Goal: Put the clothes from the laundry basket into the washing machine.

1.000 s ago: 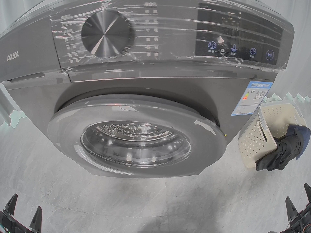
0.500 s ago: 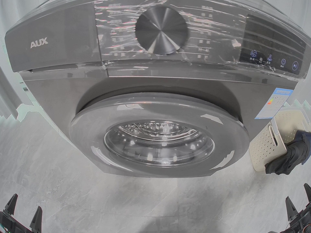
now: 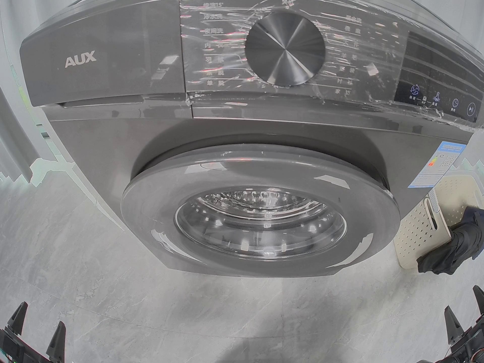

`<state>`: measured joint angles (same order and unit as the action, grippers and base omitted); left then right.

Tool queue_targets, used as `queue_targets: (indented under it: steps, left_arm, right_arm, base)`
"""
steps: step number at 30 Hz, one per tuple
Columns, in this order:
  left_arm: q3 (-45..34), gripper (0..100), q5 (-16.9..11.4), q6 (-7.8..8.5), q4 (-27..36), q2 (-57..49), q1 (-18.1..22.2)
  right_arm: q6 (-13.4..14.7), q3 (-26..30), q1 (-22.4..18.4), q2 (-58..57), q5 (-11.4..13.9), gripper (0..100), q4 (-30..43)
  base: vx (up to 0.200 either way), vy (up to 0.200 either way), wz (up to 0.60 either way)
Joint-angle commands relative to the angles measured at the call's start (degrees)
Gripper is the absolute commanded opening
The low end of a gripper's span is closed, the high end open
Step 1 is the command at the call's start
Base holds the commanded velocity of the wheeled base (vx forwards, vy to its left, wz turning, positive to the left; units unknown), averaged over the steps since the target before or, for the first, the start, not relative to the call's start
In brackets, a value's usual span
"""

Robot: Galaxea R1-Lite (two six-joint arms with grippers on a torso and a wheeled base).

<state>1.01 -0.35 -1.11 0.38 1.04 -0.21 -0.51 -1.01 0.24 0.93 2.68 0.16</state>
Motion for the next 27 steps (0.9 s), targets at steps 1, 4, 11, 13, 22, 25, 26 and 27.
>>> queue_targets:
  steps: [1, 4, 11, 13, 22, 25, 26, 27]
  left_arm:
    - [-0.84, 100, 0.0, 0.05, -0.03, -0.95, 0.03]
    - [-0.84, 100, 0.0, 0.23, -0.03, -0.95, 0.03]
    - [-0.84, 100, -0.09, 0.32, -0.03, -1.04, 0.03]
    - [-0.84, 100, -0.09, 0.32, -0.03, -1.04, 0.03]
    - [-0.84, 100, -0.09, 0.32, -0.03, -1.04, 0.03]
    - [-0.84, 100, -0.09, 0.32, -0.03, -0.95, 0.03]
    - [-0.84, 100, -0.17, 0.32, -0.03, -0.95, 0.03]
    - [-0.84, 100, -0.17, 0.32, -0.03, -1.04, 0.03]
  right_arm:
    - [-0.02, 0.84, 0.02, -0.93, 0.04, 100, 0.02]
    - [0.07, 0.84, 0.2, -0.93, 0.04, 100, 0.02]
    - [-0.02, 0.84, 0.02, -0.93, 0.04, 100, -0.07]
    - [0.16, 0.84, 0.02, -0.93, -0.05, 100, 0.02]
    - [0.34, -2.24, 0.02, -0.93, -1.1, 100, -2.71]
    - [0.78, -9.54, 0.11, 1.01, -1.28, 100, -3.41]
    - [0.95, -13.93, 0.64, 6.81, -0.4, 100, -2.71]
    - [0.86, -14.46, 0.99, 9.71, 1.19, 100, -2.71]
  base:
    - [0.0, 0.0, 0.0]
    - [0.0, 0.0, 0.0]
    - [0.0, 0.0, 0.0]
    - [0.0, 0.0, 0.0]
    - [0.0, 0.0, 0.0]
    - [0.0, 0.0, 0.0]
    - [0.0, 0.0, 0.0]
    - [0.0, 0.0, 0.0]
